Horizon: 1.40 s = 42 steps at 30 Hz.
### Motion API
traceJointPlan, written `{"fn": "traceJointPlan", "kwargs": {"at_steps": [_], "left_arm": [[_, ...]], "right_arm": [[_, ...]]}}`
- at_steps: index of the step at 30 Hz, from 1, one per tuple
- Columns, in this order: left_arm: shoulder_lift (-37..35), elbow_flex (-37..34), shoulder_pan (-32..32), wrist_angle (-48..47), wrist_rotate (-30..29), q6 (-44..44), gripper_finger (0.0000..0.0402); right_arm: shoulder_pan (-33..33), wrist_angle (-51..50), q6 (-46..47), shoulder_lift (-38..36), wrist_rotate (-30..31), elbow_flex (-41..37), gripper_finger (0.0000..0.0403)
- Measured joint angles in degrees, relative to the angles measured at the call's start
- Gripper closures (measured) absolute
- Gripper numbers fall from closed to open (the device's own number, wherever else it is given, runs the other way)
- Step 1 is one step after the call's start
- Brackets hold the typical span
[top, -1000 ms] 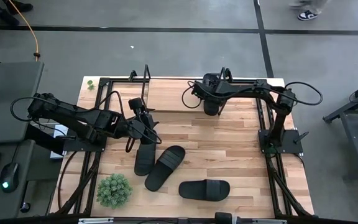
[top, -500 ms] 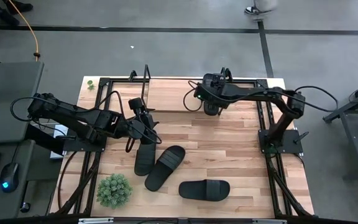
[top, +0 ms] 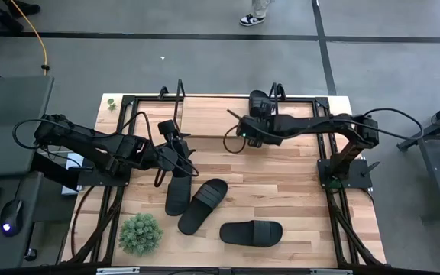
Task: Pick and place slides into the shelf
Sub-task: Put the middle black slipper on the shelf
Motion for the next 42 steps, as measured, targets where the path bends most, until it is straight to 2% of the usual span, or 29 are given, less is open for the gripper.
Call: {"fn": "traceJointPlan", "kwargs": {"at_steps": [7,15,22,42], "left_arm": [[0.0,0.0,0.01,-0.14,0.0,0.0,0.0156],[0.0,0.0,0.01,-0.42,0.02,0.0,0.0156],[0.0,0.0,0.0,-0.39,0.0,-0.03,0.0156],[0.0,0.0,0.01,-1.62,0.02,-0.87,0.0156]], "right_arm": [[5.68,0.05,5.93,-0.01,-0.84,0.0,0.0262],[9.55,3.89,7.95,-0.01,-11.91,0.0,0.0262],[9.8,9.93,10.7,-0.01,-27.06,0.0,0.0262],[9.78,19.49,3.26,0.31,-48.56,0.0,0.0262]]}}
